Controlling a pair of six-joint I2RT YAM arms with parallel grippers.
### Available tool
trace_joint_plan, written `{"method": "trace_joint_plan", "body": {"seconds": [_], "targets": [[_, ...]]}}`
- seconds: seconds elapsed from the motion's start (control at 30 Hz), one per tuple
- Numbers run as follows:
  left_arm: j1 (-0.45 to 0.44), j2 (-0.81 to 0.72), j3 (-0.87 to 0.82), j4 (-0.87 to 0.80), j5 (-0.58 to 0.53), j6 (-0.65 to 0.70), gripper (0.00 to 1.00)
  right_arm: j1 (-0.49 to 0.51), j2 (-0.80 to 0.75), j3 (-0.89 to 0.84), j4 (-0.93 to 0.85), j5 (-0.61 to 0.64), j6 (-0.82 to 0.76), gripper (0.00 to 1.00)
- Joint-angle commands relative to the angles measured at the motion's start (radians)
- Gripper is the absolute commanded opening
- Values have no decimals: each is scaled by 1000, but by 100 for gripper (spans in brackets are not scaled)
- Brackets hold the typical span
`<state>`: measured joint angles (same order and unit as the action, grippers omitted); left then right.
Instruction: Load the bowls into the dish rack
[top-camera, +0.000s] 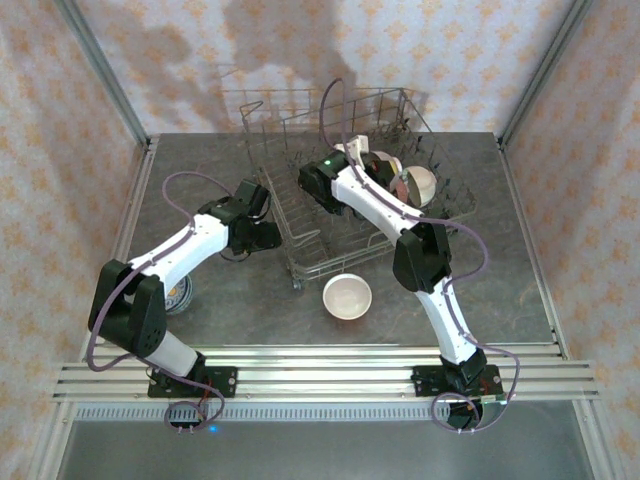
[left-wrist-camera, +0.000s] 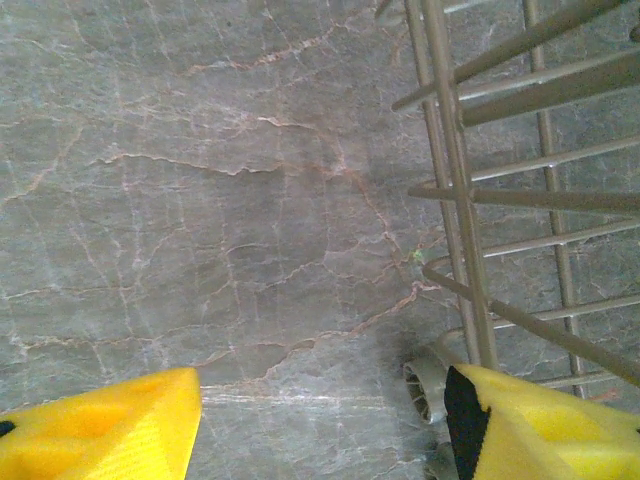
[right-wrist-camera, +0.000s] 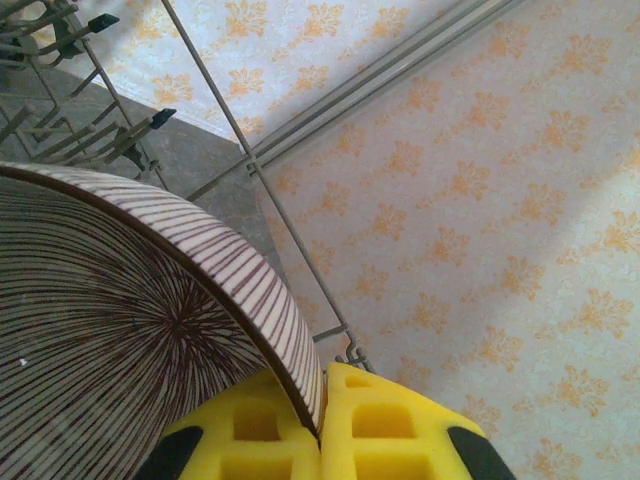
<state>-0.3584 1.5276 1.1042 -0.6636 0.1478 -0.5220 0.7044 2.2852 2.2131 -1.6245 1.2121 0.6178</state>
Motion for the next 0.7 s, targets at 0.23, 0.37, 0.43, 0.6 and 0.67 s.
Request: {"method": "trace_joint_plan", "body": {"seconds": [0.23, 0.37, 0.43, 0.6, 0.67], "targets": [[17, -169, -24, 85, -74, 29, 69, 6, 25, -65, -154, 54, 67, 0], [31, -186, -23, 72, -82, 40, 69, 7, 40, -75, -155, 59, 58, 0], [37, -194, -20, 66, -86, 43, 69, 7, 44, -85, -155, 65, 55, 0], [47, -211, -24, 57, -94, 46, 69, 8, 42, -109, -156, 36, 45, 0], [49, -218, -28, 57, -96, 45, 69, 9, 44, -109, -155, 28, 35, 0]]}}
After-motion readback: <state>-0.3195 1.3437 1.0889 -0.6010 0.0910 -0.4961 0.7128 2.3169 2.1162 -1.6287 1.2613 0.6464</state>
